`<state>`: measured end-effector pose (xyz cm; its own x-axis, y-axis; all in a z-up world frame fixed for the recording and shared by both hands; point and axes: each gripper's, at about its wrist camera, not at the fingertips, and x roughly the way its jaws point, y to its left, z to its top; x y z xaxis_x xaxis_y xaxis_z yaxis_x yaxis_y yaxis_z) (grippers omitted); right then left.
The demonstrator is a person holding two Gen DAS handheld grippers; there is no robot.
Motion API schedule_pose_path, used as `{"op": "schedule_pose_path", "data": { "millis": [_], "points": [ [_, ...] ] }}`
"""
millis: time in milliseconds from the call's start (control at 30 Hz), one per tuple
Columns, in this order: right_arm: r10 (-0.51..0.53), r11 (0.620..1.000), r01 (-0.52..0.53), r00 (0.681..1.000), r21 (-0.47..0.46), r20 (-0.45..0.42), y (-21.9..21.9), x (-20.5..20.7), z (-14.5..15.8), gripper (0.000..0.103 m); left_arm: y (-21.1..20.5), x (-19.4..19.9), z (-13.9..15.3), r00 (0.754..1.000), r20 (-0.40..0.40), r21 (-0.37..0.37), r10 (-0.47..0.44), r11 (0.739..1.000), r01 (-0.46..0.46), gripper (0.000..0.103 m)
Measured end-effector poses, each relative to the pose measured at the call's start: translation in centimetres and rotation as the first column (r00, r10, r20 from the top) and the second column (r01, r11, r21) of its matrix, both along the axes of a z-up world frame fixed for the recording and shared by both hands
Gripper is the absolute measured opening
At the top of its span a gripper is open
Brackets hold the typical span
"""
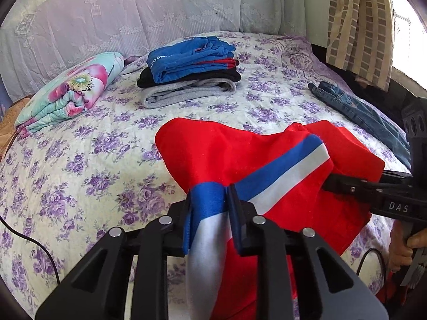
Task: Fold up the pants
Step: 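Grasp the folded red bundle with both tools and lift it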
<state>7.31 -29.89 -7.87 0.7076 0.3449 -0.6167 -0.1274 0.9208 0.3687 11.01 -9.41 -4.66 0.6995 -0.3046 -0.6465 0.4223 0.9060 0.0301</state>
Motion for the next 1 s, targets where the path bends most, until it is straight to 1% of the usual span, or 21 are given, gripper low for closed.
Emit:
{"op": "schedule_pose_path", "data": {
  "millis": [100,300,433,533,633,767,833,867,933,1000],
  "points": [
    [-0.003,1.000,0.003,1.000,-0.018,0.024,0.1,0.8,0.9,0.031,-0.2,0.8,0.5,1.000,0.013,-0.002,0.005,1.000,-0.005,0.019],
    [-0.012,0.999,0.015,0.998,-0.046,0.067,-0.1,3.0,2.8,0.030,-0.8,3.0,1.6,0.999,0.041,0.006,0.019,1.000,-0.019,0.018],
    [-0.018,0.998,0.022,0.997,-0.060,0.075,-0.4,5.0,3.3,0.030,-1.4,4.8,2.1,0.998,0.057,0.016,0.021,1.000,-0.022,0.017],
    [-0.024,0.997,0.029,0.997,-0.068,0.074,-0.7,6.6,3.3,0.030,-1.8,6.7,2.1,0.999,0.046,0.016,0.023,1.000,-0.024,0.017],
    [-0.033,0.996,0.038,0.997,-0.079,0.067,-1.0,8.4,2.9,0.030,-2.4,8.7,1.4,0.999,0.027,0.023,0.025,0.999,-0.025,0.017],
    [-0.041,0.997,0.043,0.999,-0.065,0.033,-1.7,10.4,1.4,0.030,-2.7,10.9,-0.5,0.998,-0.038,0.010,0.040,0.999,-0.040,0.018],
    [-0.042,0.998,0.043,0.999,-0.053,0.024,-2.0,10.7,0.8,0.030,-2.5,11.3,-1.5,0.997,-0.054,0.010,0.046,0.999,-0.046,0.027],
    [-0.039,0.998,0.040,0.999,-0.051,0.022,-2.1,10.9,0.6,0.030,-2.5,11.3,-1.8,0.997,-0.052,0.012,0.048,0.999,-0.048,0.029],
    [-0.036,0.998,0.037,0.999,-0.053,0.024,-2.0,10.9,0.3,0.030,-2.4,11.1,-2.3,0.998,-0.045,0.018,0.046,0.999,-0.046,0.039],
    [-0.033,0.998,0.034,0.999,-0.056,0.028,-2.0,11.0,0.1,0.030,-2.3,11.0,-2.6,0.998,-0.041,0.015,0.041,0.999,-0.040,0.042]
  ]
}}
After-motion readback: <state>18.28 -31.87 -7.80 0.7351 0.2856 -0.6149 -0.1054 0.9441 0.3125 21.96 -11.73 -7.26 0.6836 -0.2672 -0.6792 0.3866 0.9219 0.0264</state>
